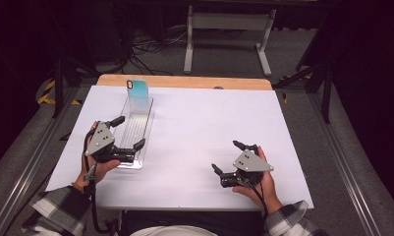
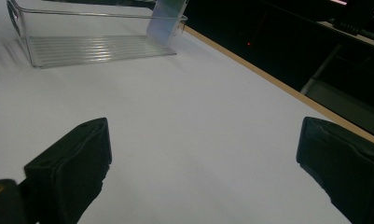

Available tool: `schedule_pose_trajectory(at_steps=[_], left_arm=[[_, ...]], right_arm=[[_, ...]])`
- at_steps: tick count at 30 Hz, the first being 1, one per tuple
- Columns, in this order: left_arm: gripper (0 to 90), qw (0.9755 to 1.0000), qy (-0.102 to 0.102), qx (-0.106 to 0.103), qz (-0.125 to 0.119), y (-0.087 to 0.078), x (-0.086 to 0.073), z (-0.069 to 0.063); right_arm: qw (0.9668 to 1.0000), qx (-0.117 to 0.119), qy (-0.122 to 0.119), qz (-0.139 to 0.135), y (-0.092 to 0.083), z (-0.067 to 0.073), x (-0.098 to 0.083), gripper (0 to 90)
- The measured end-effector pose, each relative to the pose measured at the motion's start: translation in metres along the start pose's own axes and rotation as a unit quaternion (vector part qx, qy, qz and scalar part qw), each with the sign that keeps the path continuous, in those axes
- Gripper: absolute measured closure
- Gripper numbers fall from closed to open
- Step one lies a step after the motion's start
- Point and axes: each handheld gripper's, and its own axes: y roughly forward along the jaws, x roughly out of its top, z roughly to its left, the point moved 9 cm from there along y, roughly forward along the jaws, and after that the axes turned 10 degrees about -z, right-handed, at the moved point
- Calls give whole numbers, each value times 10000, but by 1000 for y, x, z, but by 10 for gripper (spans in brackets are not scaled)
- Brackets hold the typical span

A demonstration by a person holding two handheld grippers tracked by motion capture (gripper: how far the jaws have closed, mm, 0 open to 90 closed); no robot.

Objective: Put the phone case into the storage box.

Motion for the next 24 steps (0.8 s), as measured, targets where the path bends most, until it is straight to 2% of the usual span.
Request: schedule_pose_trajectory(at_steps=[17, 24], left_arm=[[47, 9999, 39, -97, -38, -5, 1, -11], [43, 9999, 28, -91, -61, -7, 1, -12]], right_arm=[[10000, 25, -10, -67, -1, 1, 2, 39], [9999, 72, -1, -99, -1, 3, 4, 39]])
